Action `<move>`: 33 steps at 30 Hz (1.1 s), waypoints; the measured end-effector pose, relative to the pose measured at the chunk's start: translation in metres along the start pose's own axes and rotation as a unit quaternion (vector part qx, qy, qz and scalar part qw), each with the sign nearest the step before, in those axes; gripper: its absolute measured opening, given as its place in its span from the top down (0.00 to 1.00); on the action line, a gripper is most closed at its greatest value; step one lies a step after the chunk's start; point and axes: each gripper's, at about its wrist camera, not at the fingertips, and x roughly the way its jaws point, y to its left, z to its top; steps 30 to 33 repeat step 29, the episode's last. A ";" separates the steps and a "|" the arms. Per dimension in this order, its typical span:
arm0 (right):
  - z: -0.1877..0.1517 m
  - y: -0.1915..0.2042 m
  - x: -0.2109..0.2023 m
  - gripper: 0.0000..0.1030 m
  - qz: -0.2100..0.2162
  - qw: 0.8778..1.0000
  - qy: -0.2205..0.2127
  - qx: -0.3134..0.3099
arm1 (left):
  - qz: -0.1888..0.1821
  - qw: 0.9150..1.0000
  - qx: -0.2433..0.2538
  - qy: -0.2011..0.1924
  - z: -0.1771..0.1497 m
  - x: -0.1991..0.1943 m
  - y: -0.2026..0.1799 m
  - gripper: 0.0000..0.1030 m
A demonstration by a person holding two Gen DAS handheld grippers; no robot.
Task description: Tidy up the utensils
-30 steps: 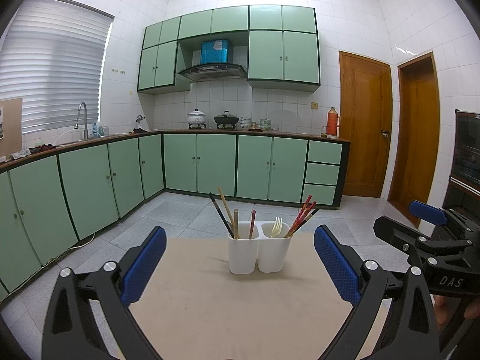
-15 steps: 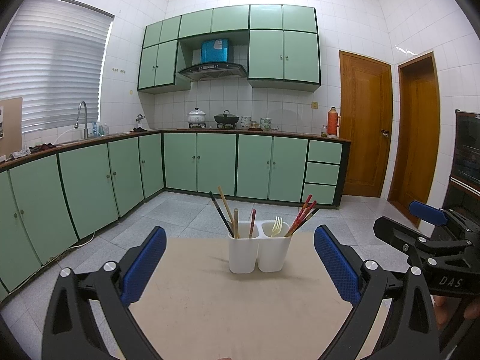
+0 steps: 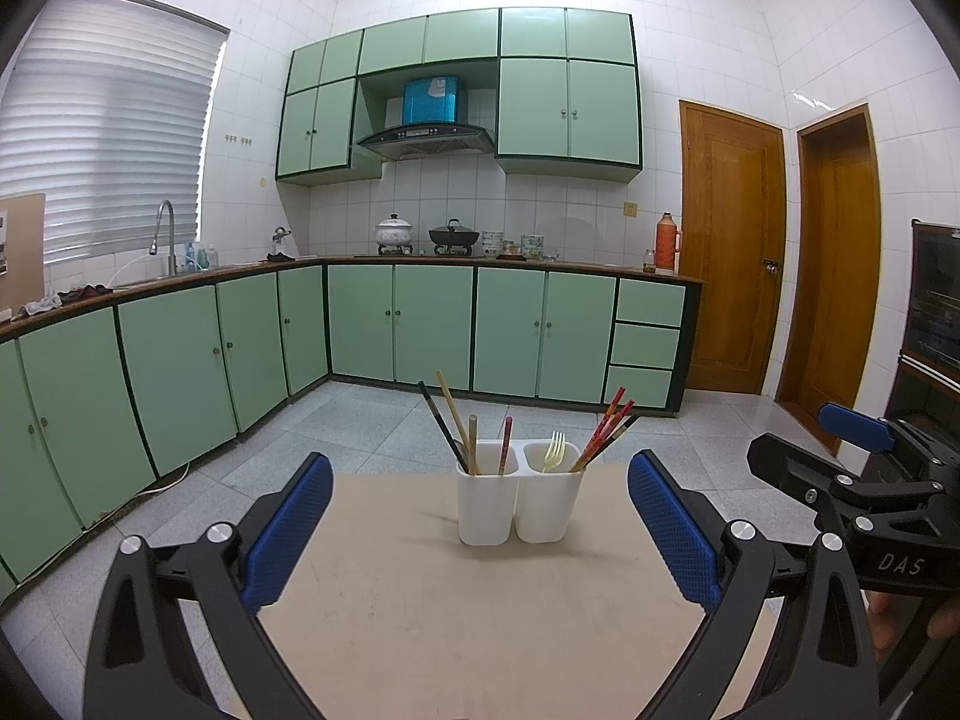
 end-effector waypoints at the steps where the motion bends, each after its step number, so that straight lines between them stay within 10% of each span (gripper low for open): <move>1: 0.000 0.000 0.000 0.05 0.000 1.000 0.000 0.000 | 0.000 1.000 0.000 0.000 0.000 0.000 0.000 0.06; 33: -0.008 0.000 0.007 0.05 -0.001 1.000 0.005 0.000 | -0.001 1.000 -0.005 0.005 -0.007 0.005 0.003 0.06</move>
